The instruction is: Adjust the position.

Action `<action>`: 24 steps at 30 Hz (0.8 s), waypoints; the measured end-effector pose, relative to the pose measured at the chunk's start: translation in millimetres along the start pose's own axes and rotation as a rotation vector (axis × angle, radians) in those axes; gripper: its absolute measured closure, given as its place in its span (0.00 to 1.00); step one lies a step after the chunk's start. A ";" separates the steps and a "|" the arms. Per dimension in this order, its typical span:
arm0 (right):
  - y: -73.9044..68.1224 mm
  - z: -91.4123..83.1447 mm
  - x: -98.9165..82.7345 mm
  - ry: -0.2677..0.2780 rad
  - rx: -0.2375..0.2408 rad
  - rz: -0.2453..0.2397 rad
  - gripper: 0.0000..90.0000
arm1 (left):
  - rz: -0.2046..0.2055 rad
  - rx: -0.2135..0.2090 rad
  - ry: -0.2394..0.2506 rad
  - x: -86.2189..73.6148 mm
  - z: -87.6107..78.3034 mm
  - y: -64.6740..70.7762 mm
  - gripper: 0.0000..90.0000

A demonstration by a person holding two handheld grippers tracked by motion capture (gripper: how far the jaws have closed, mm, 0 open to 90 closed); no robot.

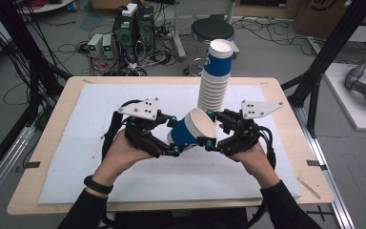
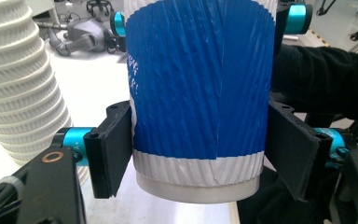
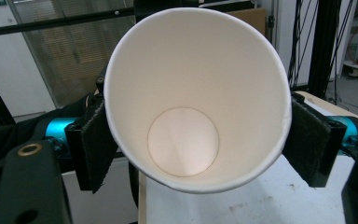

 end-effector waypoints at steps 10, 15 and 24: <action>2.0 -0.2 -3.7 -0.058 -0.012 -0.011 0.22 | -0.040 -0.003 0.003 0.5 -7.9 -2.1 0.23; 1.3 2.2 -5.8 -0.081 -0.015 -0.008 0.22 | -0.041 -0.008 -0.068 -5.6 1.9 0.6 0.23; -1.2 8.3 -9.6 -0.138 -0.011 -0.019 0.22 | -0.008 -0.020 -0.160 -15.5 13.6 4.0 0.29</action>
Point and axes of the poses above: each handheld gripper's, and its own axes: z roughly forward along the jaws, x roughly out of its top, y roughly to its right, the point moved 8 cm from there along z, roughly forward along the jaws, and after that the axes turned 7 degrees about x, right-handed, at the moved point
